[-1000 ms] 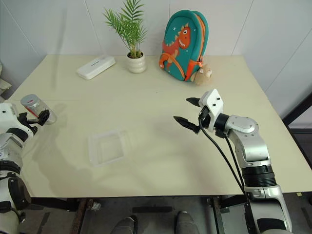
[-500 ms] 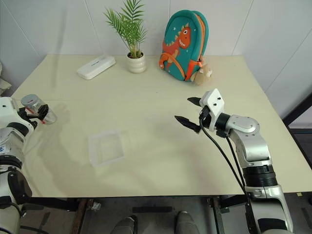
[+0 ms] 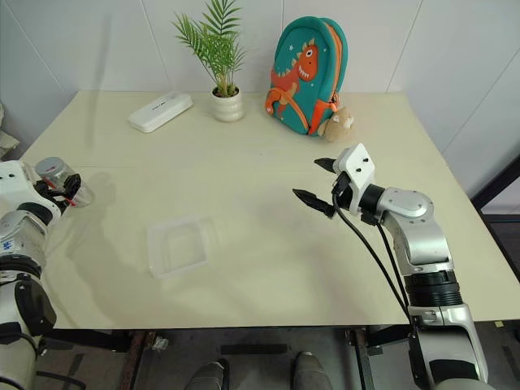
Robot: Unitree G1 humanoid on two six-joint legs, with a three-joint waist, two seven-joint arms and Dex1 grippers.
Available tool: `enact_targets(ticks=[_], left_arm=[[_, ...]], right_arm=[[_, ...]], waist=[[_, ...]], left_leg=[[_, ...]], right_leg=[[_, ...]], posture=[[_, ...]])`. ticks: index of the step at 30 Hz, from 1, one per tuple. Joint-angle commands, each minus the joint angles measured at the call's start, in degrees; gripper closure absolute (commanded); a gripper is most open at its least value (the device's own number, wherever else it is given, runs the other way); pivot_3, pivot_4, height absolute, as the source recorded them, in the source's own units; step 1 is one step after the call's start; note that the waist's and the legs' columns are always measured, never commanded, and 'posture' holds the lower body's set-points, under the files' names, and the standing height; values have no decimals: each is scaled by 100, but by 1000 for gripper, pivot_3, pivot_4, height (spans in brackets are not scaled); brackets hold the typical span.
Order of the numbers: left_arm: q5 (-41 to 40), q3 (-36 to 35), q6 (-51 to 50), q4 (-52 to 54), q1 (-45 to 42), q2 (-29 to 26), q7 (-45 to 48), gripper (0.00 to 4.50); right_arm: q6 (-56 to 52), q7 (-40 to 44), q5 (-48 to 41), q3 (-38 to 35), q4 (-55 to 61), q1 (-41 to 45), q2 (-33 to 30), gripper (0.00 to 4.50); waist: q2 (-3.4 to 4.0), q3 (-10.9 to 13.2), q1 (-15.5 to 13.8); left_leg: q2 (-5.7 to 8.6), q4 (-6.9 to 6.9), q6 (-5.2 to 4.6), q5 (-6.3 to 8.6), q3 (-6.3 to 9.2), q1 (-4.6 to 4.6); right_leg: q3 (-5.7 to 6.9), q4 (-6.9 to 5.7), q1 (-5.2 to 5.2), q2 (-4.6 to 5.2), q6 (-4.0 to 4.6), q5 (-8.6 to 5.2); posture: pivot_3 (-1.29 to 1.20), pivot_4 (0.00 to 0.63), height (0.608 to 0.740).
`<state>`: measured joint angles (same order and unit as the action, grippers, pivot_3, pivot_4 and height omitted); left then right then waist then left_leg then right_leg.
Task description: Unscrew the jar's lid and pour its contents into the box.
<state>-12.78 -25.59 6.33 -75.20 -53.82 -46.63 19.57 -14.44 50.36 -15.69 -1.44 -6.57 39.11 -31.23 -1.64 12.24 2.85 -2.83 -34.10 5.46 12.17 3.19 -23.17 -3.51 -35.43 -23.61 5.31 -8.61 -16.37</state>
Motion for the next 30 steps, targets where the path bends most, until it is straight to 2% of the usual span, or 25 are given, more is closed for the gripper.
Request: enact_targets(ticks=[1,2,3,12,16,23,26,30], left_arm=[[59,26,25,50,-193,-37,23,2222],[58,25,25,51,-194,-36,26,2518],[55,24,26,52,-196,-33,32,2564],[1,17,76,129,-136,-20,276,2564],[-50,70,93,302,-94,4,884,2564],[-341,207,-145,1141,181,120,2623,2564],[-554,303,-512,2003,475,212,3202,2564],[-1093,597,-1649,4148,1226,347,3886,2564]], right_arm=[[132,-52,-15,-149,107,126,-102,0],[136,-56,-11,-150,101,129,-107,0],[142,-62,-6,-152,94,133,-111,0],[154,-90,14,-152,45,190,-128,0],[137,-97,25,-152,28,229,-134,0],[-17,-61,-55,-143,207,266,-150,0],[-147,-34,-105,-116,343,280,-150,0],[-617,-213,-238,3,952,281,13,0]], waist=[[0,0,-3],[0,0,-3],[0,0,-2],[0,0,-2],[0,0,-3],[0,0,-7],[0,0,18],[3,2,22]], left_leg=[[0,0,0,0,0,0],[0,0,0,0,0,0],[0,0,0,0,0,0],[0,0,0,0,0,0],[0,0,0,0,0,0],[0,1,1,0,0,-1],[0,2,1,0,0,-2],[-1,3,1,0,1,-4]], right_leg=[[0,0,0,0,0,0],[0,0,0,0,0,0],[0,0,0,0,0,0],[0,0,0,0,0,0],[0,0,0,0,0,0],[0,1,-1,-1,0,0],[0,0,-2,0,1,-1],[-2,-12,-4,0,2,-2]], posture=[[0,150,740],[0,150,740],[0,150,740],[0,150,740],[0,150,740],[0,150,740],[0,150,740],[0,150,740]])
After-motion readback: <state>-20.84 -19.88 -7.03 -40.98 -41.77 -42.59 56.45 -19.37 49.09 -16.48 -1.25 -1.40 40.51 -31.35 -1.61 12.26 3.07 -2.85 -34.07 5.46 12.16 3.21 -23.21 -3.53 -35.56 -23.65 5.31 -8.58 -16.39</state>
